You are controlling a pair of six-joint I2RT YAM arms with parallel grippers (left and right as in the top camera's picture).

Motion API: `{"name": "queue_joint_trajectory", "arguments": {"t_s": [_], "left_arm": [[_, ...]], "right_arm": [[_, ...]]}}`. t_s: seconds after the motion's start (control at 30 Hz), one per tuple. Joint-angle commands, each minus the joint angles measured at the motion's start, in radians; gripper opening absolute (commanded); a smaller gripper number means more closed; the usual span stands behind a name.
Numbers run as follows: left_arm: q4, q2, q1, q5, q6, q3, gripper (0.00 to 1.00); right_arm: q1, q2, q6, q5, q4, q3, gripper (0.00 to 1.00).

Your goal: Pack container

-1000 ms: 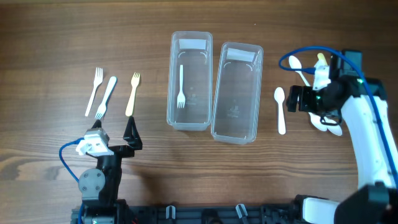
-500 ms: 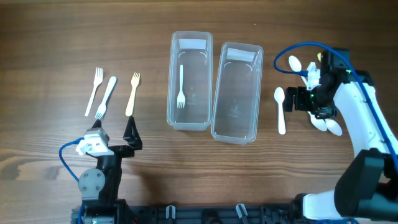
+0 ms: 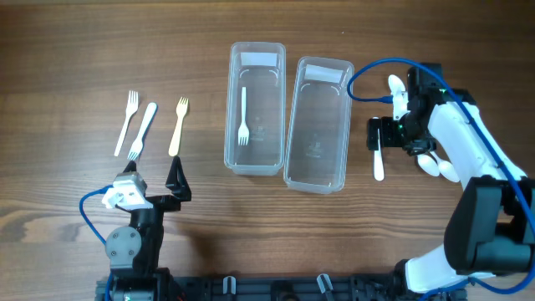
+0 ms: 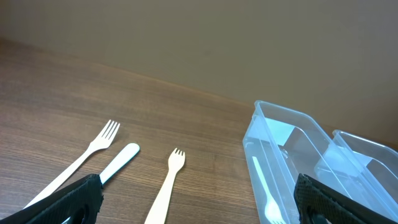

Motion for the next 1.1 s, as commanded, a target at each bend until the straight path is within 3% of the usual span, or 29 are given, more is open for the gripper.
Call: {"name": "queue_joint_trajectory", "arguments": {"t_s": [0.0,0.5,0.83,1.07], "left_arm": [[-0.005,-0.007,-0.001,-0.002,0.009,-0.005,1.00],[-0.005,-0.007,-0.001,-0.002,0.009,-0.005,1.00],[-0.005,-0.007,-0.001,-0.002,0.009,-0.005,1.00],[-0.005,-0.007,-0.001,-0.002,0.009,-0.005,1.00]], "right_arm": [[0.001,0.038,0.006,0.021,0.014,0.006,1.00],[0.001,0.097,0.032,-0.028,0.061,0.005,1.00],[0.001,0.133,0.163,-0.031,0.076,0.005,1.00],[0.000,0.134,0.328,-0.040,0.122,0.005,1.00]]}}
